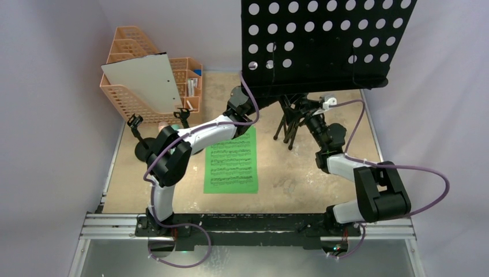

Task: Pack up the instrument practice props
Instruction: Close the music stand at the center of the board, then place the music stand at the center of the board.

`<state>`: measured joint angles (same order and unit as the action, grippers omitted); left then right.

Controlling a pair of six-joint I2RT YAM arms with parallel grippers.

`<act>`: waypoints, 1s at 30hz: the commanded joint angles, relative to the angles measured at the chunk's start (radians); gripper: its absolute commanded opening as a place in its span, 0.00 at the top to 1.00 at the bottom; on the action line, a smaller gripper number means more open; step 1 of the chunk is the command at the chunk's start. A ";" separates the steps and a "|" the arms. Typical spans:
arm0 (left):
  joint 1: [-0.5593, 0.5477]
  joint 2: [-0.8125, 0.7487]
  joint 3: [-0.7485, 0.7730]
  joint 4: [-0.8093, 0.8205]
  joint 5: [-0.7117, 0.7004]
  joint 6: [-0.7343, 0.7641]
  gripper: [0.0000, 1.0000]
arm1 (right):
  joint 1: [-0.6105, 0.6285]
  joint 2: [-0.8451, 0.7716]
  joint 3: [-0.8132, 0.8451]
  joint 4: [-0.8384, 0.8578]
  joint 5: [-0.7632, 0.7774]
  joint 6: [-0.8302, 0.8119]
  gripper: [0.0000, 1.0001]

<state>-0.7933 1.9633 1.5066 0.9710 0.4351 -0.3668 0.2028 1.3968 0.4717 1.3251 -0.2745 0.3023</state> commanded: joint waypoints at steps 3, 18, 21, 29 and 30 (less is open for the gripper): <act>0.004 -0.047 0.009 0.019 -0.063 -0.083 1.00 | 0.019 0.040 0.072 0.089 -0.001 0.012 0.23; 0.004 -0.093 0.030 -0.063 -0.166 -0.152 1.00 | 0.024 -0.130 0.021 -0.135 -0.034 0.007 0.74; 0.003 -0.103 0.022 -0.076 -0.175 -0.197 1.00 | 0.028 -0.181 0.015 -0.198 -0.034 0.012 0.83; -0.003 -0.139 -0.066 -0.049 -0.199 -0.361 1.00 | 0.033 -0.314 -0.044 -0.331 -0.013 0.099 0.97; -0.006 -0.139 -0.078 -0.049 -0.205 -0.380 1.00 | 0.033 -0.324 -0.055 -0.341 -0.021 0.118 0.98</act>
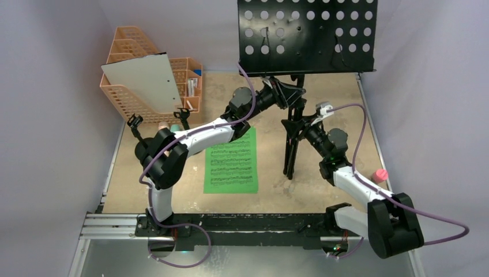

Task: Pack up the instrument practice props
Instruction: Place the music stand at the center of the board.

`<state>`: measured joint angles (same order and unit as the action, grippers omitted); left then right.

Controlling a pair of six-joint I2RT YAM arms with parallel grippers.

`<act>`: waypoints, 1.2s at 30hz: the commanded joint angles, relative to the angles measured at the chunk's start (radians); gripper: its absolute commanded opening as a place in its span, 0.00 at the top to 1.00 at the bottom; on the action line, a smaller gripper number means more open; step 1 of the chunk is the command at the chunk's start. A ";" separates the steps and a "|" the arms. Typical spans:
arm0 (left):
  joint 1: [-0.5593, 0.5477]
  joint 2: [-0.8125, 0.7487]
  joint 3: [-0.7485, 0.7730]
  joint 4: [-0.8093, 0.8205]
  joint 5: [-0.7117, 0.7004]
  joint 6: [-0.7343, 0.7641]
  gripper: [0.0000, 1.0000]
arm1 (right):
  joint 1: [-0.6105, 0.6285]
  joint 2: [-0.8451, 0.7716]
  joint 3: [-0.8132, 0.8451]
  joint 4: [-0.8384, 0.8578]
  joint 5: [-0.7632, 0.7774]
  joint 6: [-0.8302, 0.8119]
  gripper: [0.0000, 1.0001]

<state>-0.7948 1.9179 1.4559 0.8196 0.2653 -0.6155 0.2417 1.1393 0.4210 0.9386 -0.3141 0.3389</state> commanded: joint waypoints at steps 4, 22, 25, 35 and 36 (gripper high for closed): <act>-0.010 -0.098 -0.087 0.106 -0.079 -0.205 1.00 | -0.003 -0.112 -0.040 0.002 0.020 0.149 1.00; -0.009 0.103 -0.204 0.171 -0.140 -0.603 1.00 | -0.001 -0.190 -0.218 -0.047 0.241 0.410 1.00; -0.009 0.159 -0.213 0.200 -0.132 -0.688 1.00 | 0.000 -0.193 -0.232 -0.068 0.260 0.439 1.00; -0.011 0.306 -0.179 0.252 -0.106 -0.822 1.00 | -0.001 -0.181 -0.254 -0.127 0.313 0.472 1.00; -0.010 0.318 -0.165 0.245 -0.106 -0.821 1.00 | -0.001 -0.169 -0.253 -0.129 0.326 0.474 1.00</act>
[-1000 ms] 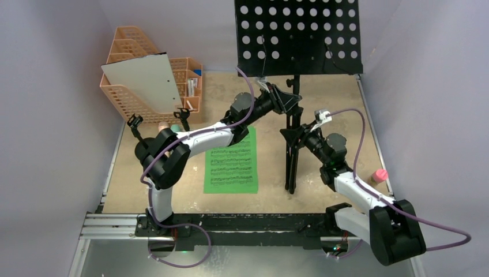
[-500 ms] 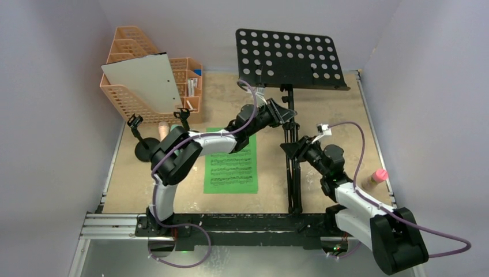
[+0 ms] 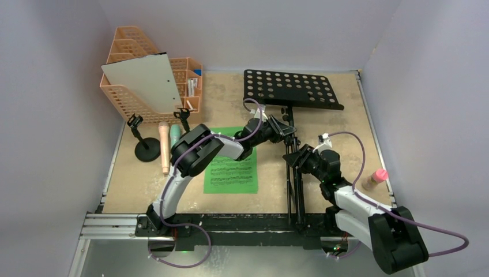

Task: Pack up the instrument practice props
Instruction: Place the music stand at the center of the board.

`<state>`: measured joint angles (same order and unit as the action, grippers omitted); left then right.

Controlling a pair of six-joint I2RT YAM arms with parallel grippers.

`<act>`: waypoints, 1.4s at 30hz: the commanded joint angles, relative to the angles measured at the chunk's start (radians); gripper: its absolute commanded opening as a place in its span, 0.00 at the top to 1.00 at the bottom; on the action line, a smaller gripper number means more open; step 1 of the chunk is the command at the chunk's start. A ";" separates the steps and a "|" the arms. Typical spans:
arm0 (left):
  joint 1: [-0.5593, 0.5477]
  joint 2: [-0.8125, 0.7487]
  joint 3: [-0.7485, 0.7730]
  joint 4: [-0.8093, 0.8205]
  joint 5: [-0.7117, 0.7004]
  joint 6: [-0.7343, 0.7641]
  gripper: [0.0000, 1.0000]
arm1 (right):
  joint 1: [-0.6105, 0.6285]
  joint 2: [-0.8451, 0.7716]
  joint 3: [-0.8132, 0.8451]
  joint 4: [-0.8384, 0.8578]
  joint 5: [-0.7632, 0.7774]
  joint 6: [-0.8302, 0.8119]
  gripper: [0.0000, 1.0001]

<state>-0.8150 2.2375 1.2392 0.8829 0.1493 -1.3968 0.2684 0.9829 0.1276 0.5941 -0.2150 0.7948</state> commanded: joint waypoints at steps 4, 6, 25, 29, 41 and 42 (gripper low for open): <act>0.015 0.043 0.099 0.140 0.006 -0.041 1.00 | -0.028 0.054 0.054 0.192 0.275 0.042 1.00; 0.018 0.053 0.098 0.118 -0.011 -0.056 0.91 | -0.026 0.085 0.061 0.193 0.307 0.056 1.00; 0.040 0.073 0.015 0.141 0.001 -0.208 0.51 | -0.028 0.244 0.132 0.218 0.434 0.007 1.00; 0.046 0.000 -0.081 0.180 -0.004 -0.192 0.50 | -0.028 0.242 0.140 0.190 0.397 -0.034 1.00; 0.064 -0.425 -0.249 -0.061 -0.034 0.203 0.46 | -0.027 0.203 0.133 0.063 0.351 -0.057 0.67; 0.066 -0.469 -0.255 -0.117 -0.044 0.249 0.46 | -0.027 0.188 0.132 0.043 0.360 -0.053 0.57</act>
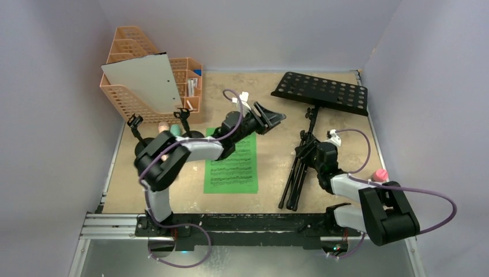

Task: Pack up the instrument practice props
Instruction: Place the music stand at the center of the board, then reset both arms

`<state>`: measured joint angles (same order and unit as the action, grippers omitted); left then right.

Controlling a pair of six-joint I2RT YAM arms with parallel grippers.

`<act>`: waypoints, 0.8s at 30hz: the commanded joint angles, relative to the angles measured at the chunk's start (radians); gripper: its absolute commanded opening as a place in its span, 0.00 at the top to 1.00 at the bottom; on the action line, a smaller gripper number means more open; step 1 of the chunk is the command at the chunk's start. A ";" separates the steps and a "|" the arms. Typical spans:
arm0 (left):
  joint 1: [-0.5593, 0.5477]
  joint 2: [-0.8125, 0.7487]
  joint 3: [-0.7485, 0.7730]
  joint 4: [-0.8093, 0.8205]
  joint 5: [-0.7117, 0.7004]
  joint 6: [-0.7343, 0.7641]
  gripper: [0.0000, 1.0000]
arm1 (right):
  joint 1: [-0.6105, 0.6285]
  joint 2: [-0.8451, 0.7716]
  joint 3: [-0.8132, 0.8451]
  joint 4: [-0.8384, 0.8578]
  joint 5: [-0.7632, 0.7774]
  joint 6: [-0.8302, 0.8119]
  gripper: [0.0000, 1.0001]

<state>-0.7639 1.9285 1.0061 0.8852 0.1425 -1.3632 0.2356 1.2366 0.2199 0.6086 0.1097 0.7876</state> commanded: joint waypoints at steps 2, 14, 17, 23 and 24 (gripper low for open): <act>0.021 -0.246 -0.040 -0.216 -0.061 0.302 0.44 | 0.006 -0.112 0.037 -0.010 0.064 -0.042 0.39; 0.036 -0.861 -0.126 -0.749 -0.388 0.698 0.28 | 0.006 -0.475 0.122 -0.390 0.152 -0.048 0.05; 0.037 -1.016 -0.107 -0.875 -0.478 0.792 0.21 | 0.005 -0.613 0.196 -0.534 0.181 -0.080 0.01; 0.037 -1.212 -0.044 -1.108 -0.680 0.980 0.15 | 0.005 -0.850 0.353 -0.710 0.249 -0.199 0.01; 0.037 -1.235 -0.023 -1.135 -0.704 1.008 0.14 | 0.005 -0.876 0.381 -0.721 0.257 -0.227 0.01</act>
<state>-0.7330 0.7582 0.9073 -0.0586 -0.3958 -0.5365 0.2375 0.4515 0.4919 0.0235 0.2890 0.6682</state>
